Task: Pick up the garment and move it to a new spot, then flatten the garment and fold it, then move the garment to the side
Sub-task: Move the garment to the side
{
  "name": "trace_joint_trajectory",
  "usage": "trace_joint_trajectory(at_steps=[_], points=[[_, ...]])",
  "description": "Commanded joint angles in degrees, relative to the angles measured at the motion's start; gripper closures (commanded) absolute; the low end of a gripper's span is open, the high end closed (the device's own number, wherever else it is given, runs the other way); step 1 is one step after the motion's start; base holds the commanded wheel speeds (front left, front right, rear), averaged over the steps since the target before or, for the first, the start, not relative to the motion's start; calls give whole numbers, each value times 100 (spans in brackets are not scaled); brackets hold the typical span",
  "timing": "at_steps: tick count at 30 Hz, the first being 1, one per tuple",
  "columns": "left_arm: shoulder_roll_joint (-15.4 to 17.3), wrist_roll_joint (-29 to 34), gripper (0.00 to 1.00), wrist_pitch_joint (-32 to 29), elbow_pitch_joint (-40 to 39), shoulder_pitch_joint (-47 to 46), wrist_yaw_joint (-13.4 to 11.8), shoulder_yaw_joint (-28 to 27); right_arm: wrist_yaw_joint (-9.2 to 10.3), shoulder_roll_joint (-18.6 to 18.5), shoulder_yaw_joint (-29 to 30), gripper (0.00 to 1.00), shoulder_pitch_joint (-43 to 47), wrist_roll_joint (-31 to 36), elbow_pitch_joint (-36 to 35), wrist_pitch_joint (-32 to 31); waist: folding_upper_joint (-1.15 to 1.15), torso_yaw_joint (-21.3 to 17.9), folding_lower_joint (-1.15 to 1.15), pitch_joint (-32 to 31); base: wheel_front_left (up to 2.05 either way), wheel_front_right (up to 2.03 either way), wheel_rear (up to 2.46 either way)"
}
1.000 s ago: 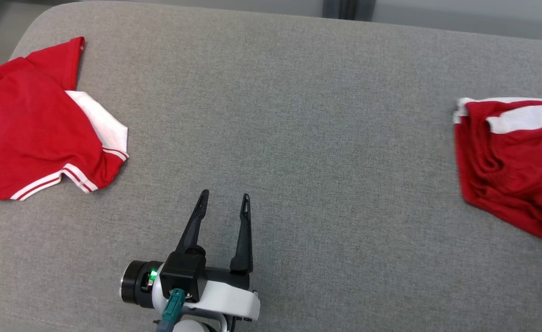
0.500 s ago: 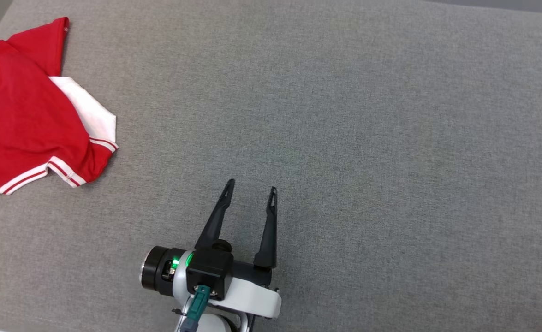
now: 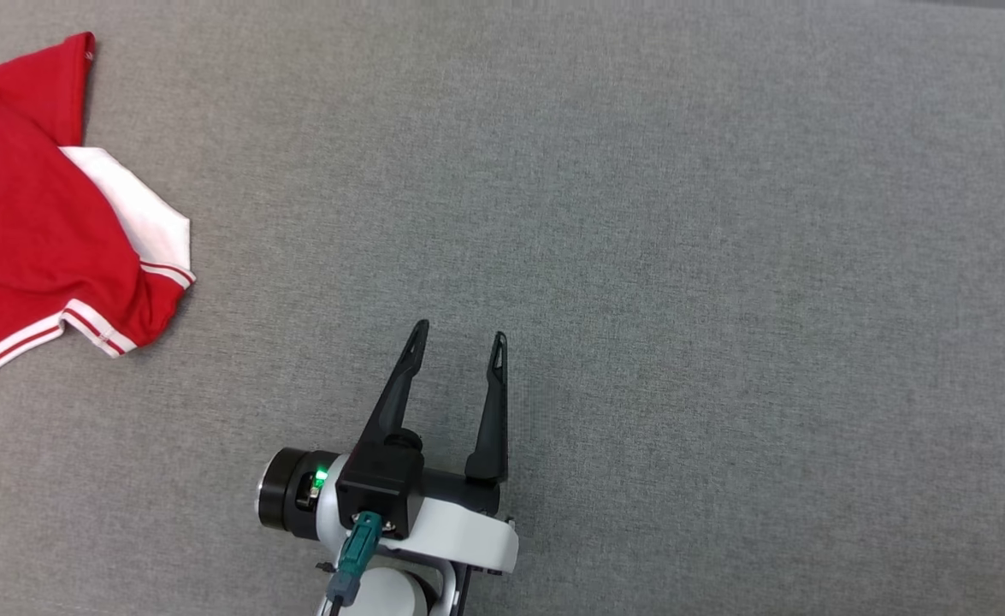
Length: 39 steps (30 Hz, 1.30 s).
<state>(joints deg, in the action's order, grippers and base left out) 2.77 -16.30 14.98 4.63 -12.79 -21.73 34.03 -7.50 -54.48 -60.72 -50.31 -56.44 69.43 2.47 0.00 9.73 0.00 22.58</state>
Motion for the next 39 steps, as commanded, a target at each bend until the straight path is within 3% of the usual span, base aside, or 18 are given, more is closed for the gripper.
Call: trace_joint_trajectory(at_steps=[1,5,11,13,22,24,30,34,39], points=[[23,1,0,20,0,54,12,-31,1,-72,-14,0,-106,37,45,-4,0,8,0,-60,0,0,0],[23,-37,0,20,22,144,91,-157,1,3,-66,0,-436,160,242,-118,0,13,0,-312,0,0,0],[23,-76,0,20,7,287,146,-357,1,352,-45,0,-768,198,47,422,0,-8,0,-624,0,0,0],[24,-34,0,20,27,367,211,-503,1,741,83,0,-633,-102,-308,602,0,-43,0,-835,0,0,0],[25,-62,0,20,-54,685,430,-1195,0,1314,430,0,-139,-642,-1380,1250,0,-77,0,-1572,0,0,0],[23,-40,0,20,-101,760,490,-1389,1,1441,816,0,-17,-735,-1627,1280,0,-98,0,-1717,0,0,0],[24,67,0,20,-76,960,722,-1842,0,2128,2758,0,1107,58,-2774,1272,0,-248,0,-2153,0,0,0],[20,84,0,20,-31,1110,853,-2000,0,2814,4072,0,2240,958,-3548,1275,0,-337,0,-2323,0,0,0],[24,103,0,19,103,1307,963,-2005,0,3740,5254,0,3531,2467,-4496,1274,0,-437,0,-2445,0,0,0]])
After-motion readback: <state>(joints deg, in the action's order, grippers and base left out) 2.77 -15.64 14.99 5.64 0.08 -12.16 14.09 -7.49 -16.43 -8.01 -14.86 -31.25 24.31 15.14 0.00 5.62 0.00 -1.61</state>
